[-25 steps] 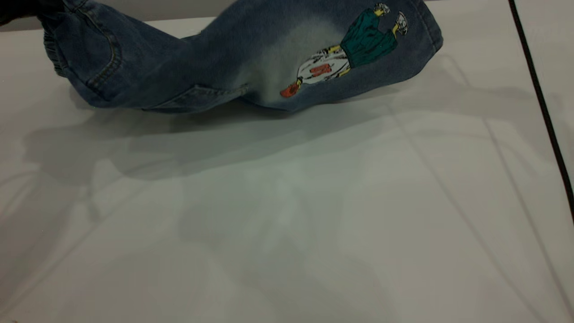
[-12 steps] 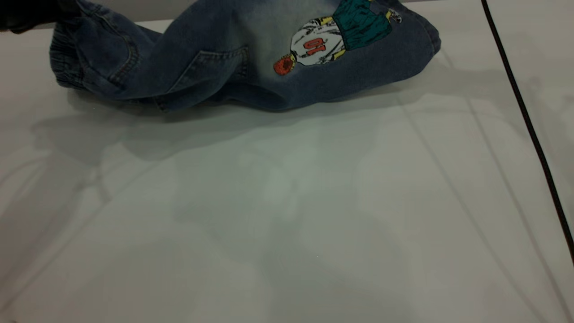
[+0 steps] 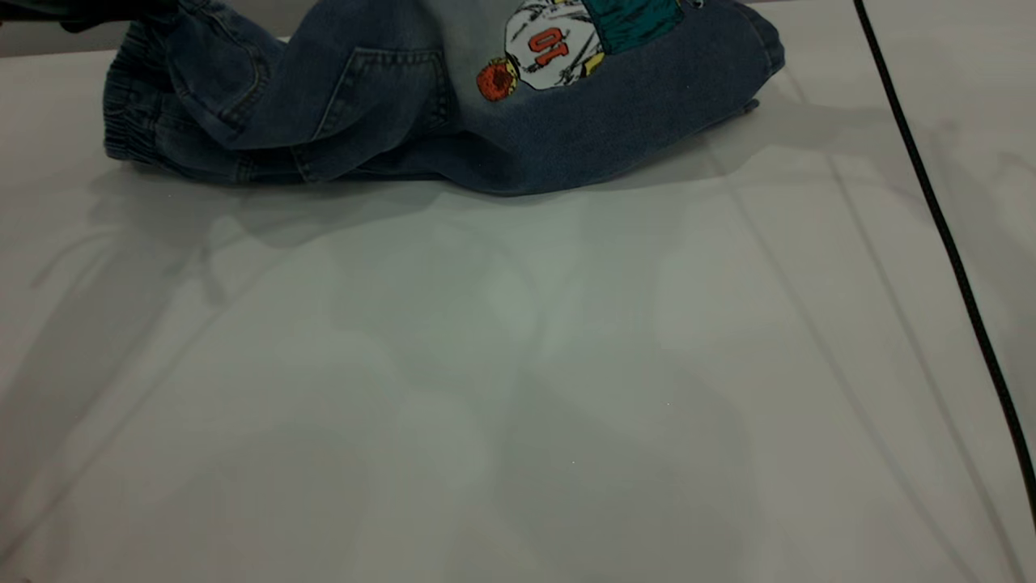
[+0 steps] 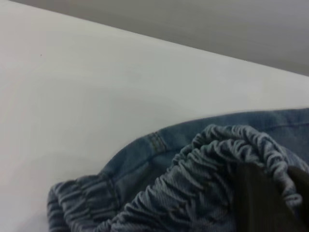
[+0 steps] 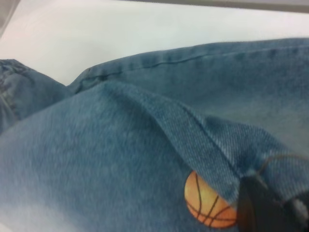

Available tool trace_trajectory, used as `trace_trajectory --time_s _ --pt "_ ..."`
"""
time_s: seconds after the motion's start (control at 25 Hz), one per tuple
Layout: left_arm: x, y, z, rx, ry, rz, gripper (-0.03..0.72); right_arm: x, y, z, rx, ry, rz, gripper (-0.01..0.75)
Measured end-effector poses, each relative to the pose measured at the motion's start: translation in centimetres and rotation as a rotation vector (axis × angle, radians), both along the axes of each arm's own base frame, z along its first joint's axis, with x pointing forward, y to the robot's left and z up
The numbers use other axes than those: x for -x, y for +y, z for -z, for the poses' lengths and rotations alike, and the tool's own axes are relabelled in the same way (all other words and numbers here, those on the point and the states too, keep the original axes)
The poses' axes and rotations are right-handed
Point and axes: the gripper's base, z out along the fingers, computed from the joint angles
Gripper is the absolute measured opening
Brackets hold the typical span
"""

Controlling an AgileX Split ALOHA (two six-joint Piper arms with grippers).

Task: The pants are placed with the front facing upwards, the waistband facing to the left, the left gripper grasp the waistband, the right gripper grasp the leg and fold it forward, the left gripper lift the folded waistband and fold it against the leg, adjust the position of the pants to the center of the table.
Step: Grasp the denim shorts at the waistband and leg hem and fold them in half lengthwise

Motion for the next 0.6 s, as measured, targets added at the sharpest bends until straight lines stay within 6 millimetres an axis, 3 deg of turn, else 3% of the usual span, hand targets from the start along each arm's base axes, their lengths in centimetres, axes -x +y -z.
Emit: trace_trajectory --time_s 0.32,0.6 --pt "-1.3 -0.1 0.5 -0.017 -0.004 0.018 0.115 -0.6 -0.2 2.9 0.020 0.033 0.038 0.022" --pt "-1.1 -0.1 2.0 -0.028 0.066 0.019 0.115 -0.5 -0.1 3.2 0.012 0.048 0.033 0.025"
